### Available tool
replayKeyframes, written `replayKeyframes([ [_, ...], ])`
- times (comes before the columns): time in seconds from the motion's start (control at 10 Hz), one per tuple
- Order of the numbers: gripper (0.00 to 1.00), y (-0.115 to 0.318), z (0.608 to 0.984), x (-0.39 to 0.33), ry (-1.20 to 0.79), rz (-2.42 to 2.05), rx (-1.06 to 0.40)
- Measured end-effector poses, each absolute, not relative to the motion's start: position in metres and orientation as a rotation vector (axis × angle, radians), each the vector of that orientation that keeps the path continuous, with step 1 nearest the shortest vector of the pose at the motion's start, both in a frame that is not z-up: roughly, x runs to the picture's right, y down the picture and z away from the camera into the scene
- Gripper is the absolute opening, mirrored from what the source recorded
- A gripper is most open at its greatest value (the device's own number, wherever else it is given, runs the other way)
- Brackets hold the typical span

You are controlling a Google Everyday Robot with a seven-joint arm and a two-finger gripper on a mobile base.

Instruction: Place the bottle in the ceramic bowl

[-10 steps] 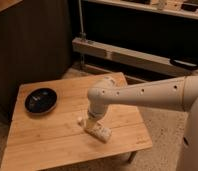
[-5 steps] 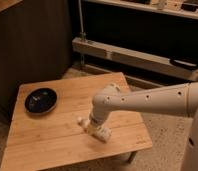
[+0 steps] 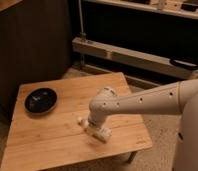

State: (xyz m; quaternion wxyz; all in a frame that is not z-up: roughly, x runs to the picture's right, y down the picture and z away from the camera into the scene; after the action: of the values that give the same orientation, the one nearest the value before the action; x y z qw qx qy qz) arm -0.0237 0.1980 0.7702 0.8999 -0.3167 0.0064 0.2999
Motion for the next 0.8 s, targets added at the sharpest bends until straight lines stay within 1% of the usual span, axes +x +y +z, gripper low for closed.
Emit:
replayKeyframes([
  [0.8,0.65,0.214,0.800,-0.003,0.091,0.656,-0.661],
])
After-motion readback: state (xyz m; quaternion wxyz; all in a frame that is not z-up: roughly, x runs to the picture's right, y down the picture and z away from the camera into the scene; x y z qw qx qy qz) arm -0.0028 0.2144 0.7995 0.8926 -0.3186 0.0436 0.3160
